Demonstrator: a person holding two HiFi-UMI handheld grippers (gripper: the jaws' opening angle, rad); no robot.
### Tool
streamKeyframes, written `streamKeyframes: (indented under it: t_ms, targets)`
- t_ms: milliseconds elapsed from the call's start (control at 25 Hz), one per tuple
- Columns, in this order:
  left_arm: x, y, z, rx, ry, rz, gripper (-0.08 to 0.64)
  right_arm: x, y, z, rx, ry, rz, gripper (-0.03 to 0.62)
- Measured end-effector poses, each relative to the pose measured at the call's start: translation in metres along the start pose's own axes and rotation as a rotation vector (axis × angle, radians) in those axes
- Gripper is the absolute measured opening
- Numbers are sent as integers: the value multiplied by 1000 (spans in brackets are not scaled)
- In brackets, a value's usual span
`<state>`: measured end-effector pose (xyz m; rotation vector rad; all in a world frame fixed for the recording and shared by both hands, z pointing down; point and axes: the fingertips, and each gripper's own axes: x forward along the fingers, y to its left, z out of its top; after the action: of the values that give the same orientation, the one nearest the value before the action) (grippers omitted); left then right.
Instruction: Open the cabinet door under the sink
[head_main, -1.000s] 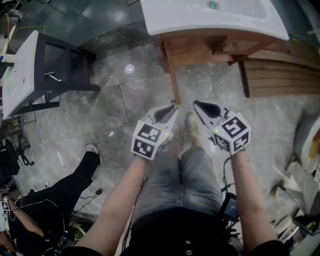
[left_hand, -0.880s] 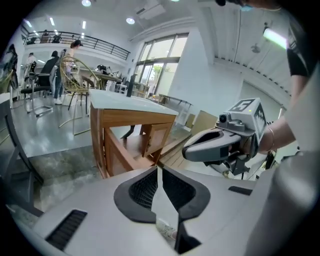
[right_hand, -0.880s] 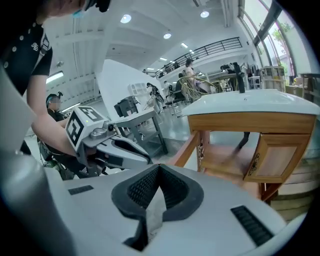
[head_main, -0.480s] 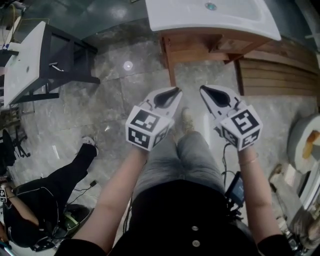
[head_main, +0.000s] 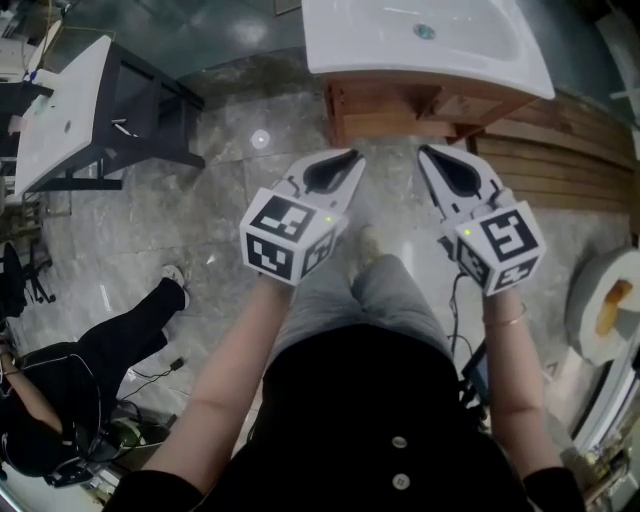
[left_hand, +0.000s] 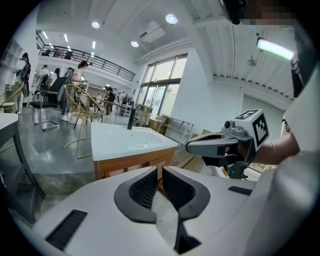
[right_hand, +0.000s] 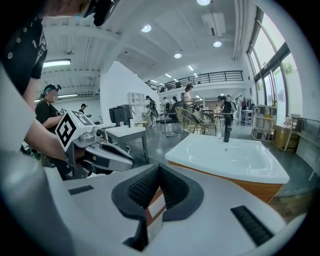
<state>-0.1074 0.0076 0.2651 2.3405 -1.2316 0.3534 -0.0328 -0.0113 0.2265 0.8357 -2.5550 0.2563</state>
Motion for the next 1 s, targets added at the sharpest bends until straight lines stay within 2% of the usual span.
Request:
streamKeyframes:
  t_ms: [160,560,1000]
  targets:
    - [5,-3,18,17,-24,7,40,0,-3,16,-22,-14,9,9]
    - [2,4,70,25,-130,55,40,4,-3,50,-6,-57,17,9]
    - [8,-12,104,57,-187,27,40,3,-1,72,-28,-91,30,9]
